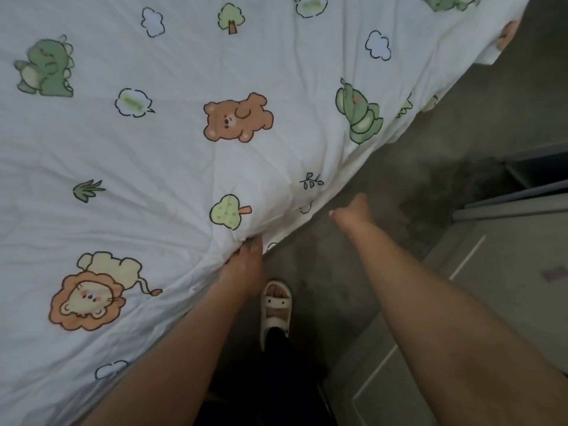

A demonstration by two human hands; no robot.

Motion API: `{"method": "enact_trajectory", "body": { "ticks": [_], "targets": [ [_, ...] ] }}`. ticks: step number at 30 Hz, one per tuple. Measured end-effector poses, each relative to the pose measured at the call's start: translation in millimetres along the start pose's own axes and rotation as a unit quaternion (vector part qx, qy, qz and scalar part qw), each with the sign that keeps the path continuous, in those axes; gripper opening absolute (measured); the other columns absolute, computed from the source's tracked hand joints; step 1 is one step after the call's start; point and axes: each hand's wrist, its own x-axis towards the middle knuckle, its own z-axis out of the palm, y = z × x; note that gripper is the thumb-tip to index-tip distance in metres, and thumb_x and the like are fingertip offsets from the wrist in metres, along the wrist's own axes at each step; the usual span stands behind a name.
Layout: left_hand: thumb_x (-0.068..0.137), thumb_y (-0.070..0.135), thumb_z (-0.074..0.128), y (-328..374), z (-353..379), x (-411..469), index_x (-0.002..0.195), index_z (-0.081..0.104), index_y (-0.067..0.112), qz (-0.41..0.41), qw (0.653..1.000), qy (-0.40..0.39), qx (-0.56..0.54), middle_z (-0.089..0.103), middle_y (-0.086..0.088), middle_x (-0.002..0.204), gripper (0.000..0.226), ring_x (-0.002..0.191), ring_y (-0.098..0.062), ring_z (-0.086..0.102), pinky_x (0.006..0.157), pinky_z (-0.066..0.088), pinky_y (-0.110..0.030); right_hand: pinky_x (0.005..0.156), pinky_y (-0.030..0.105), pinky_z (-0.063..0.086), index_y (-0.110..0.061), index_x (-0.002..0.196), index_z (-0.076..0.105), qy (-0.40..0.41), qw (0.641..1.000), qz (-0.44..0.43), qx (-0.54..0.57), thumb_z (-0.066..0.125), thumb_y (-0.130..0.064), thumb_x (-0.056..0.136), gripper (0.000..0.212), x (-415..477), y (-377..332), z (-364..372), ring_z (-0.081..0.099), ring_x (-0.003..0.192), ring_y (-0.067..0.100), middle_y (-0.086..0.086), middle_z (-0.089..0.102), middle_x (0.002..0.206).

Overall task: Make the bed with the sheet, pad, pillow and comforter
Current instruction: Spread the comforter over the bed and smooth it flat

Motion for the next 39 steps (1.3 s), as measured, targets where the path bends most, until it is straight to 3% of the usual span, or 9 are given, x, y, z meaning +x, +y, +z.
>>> {"method": "enact_trajectory", "body": {
  "ticks": [4,7,13,16,19,27,30,35,39],
  "targets": [
    [0.094,0.02,0.048,20,-26,1,0.136,0.045,0.017,0.036,0.999,0.02,-0.018,0.05,-0.009,0.137,0.043,0.125,-0.026,0.048,0.103,0.04,-0.037,0.081,0.027,0.041,-0.003,0.132,0.041,-0.024,0.999,-0.043,-0.012,0.059,-0.011,0.087,0.05,-5,-15,-10,0.054,0.118,0.031,0.016,0.052,0.132],
    [0.093,0.016,0.045,37,-51,-2,0.135,0.049,0.019,0.061,0.993,0.084,-0.061,0.055,-0.006,0.133,0.043,0.119,-0.025,0.052,0.101,0.043,-0.037,0.081,0.024,0.036,-0.003,0.133,0.042,-0.026,0.997,-0.07,-0.012,0.059,-0.011,0.089,0.048,-15,-30,-22,0.05,0.121,0.029,0.015,0.048,0.135],
    [0.092,0.012,0.043,52,-106,-26,0.134,0.052,0.016,0.114,0.981,0.137,-0.074,0.056,-0.005,0.134,0.043,0.121,-0.023,0.052,0.103,0.042,-0.035,0.088,0.029,0.041,-0.006,0.13,0.047,-0.014,0.991,-0.129,-0.016,0.055,-0.007,0.087,0.043,-51,-61,-53,0.05,0.116,0.028,0.013,0.049,0.132],
    [0.093,0.011,0.042,58,-134,-49,0.133,0.052,0.015,0.133,0.979,0.14,-0.064,0.056,-0.005,0.134,0.042,0.122,-0.023,0.052,0.103,0.041,-0.034,0.084,0.032,0.046,-0.004,0.117,0.054,-0.008,0.99,-0.139,-0.021,0.054,-0.008,0.085,0.033,-78,-73,-73,0.054,0.101,0.024,0.013,0.055,0.121],
    [0.092,0.011,0.042,64,-161,-76,0.131,0.055,0.016,0.155,0.976,0.144,-0.045,0.058,-0.004,0.131,0.041,0.119,-0.022,0.053,0.101,0.043,-0.033,0.086,0.04,0.05,0.003,0.11,0.059,0.005,0.987,-0.158,-0.024,0.055,-0.008,0.083,0.03,-106,-84,-99,0.059,0.105,0.032,0.019,0.061,0.114],
    [0.095,0.016,0.041,99,-263,-159,0.127,0.059,0.021,0.23,0.951,0.202,0.036,0.059,0.002,0.128,0.037,0.122,-0.021,0.051,0.098,0.036,-0.026,0.07,0.027,0.047,-0.011,0.082,0.063,0.057,0.978,-0.202,0.012,0.06,-0.004,0.081,0.008,-175,-120,-204,0.058,0.081,0.022,-0.002,0.056,0.077],
    [0.093,0.017,0.043,119,-288,-166,0.122,0.062,0.022,0.241,0.951,0.195,0.02,0.063,0.0,0.125,0.035,0.117,-0.022,0.056,0.099,0.044,-0.038,0.069,0.026,0.046,-0.016,0.076,0.061,0.059,0.976,-0.208,0.012,0.059,-0.005,0.081,0.011,-179,-129,-235,0.059,0.083,0.021,0.001,0.06,0.08],
    [0.093,0.014,0.046,175,-323,-153,0.118,0.065,0.017,0.242,0.945,0.221,0.008,0.065,-0.002,0.12,0.032,0.109,-0.023,0.059,0.093,0.046,-0.033,0.077,0.034,0.052,-0.013,0.073,0.062,0.046,0.971,-0.235,-0.024,0.057,-0.004,0.081,0.013,-152,-148,-290,0.063,0.085,0.024,0.0,0.062,0.075],
    [0.093,0.014,0.045,216,-344,-123,0.12,0.064,0.018,0.209,0.951,0.226,0.001,0.064,0.0,0.123,0.033,0.113,-0.02,0.057,0.095,0.045,-0.032,0.067,0.027,0.047,-0.011,0.082,0.065,0.019,0.963,-0.265,-0.049,0.057,-0.009,0.083,0.008,-108,-169,-330,0.059,0.075,0.019,-0.004,0.061,0.073]
  ]
}}
